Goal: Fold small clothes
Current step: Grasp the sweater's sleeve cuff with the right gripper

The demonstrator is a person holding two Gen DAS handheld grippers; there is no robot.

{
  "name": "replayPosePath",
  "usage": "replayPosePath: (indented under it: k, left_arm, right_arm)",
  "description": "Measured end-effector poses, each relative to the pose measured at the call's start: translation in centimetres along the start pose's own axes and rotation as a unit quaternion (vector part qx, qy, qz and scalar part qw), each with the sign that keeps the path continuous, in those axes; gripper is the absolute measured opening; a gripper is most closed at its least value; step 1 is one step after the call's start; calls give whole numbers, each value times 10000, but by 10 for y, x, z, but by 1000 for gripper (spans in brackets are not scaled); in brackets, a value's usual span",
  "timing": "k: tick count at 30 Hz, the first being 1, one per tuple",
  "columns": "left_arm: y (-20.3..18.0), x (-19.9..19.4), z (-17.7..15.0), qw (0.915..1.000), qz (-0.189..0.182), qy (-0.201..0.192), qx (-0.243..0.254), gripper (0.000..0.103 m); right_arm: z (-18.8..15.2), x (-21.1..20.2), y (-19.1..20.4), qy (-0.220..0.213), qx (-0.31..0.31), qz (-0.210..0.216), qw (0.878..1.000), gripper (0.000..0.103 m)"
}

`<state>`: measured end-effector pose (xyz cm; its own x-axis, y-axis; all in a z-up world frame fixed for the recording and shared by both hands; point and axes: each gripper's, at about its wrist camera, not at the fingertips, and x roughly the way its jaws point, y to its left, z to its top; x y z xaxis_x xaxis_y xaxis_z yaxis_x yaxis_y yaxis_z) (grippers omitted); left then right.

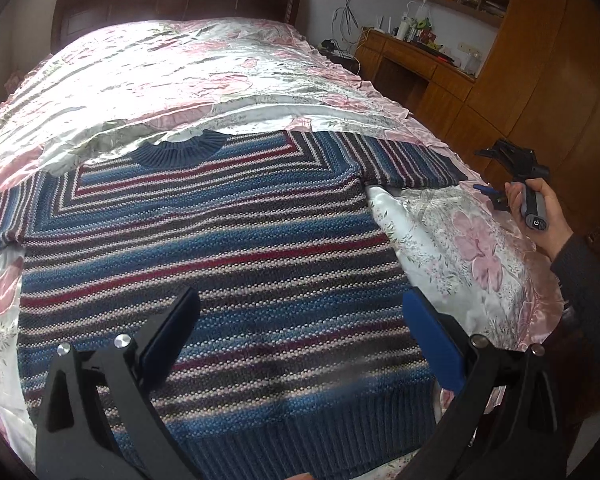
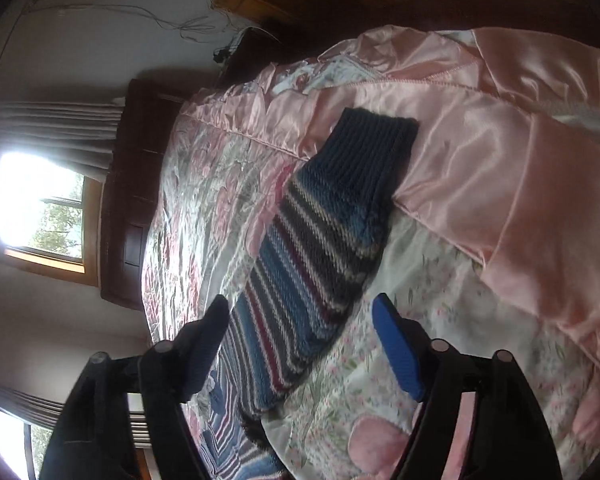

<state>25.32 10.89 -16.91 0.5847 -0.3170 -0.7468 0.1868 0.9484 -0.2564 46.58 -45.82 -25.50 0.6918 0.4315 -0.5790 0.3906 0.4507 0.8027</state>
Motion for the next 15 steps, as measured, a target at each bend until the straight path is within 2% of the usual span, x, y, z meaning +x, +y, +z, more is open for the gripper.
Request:
replayPosePath:
  k: [1,3,8,12,15]
  left_arm:
    - [2,7,1,10000,-37,59,-39,100]
    - [5,23,7,9998,-49,166,-92,100]
    - [20,52,29,9991,-68,273,-314,100]
    - [29,64,44,9983,-151,267,-490,100]
    - [30,68,50,9982,-206,239,-503,100]
  right_arm:
    - [6,5,-3,-35,5,-23,10000,64]
    - [17,19,-6,-19,6,-132,9999,61]
    - [34,33,-20,-235,227,-450,9985,61]
    - [38,45,-30,-173,234,-486,9984,60]
    - [43,55,-31,-159,248,-425,9987,52]
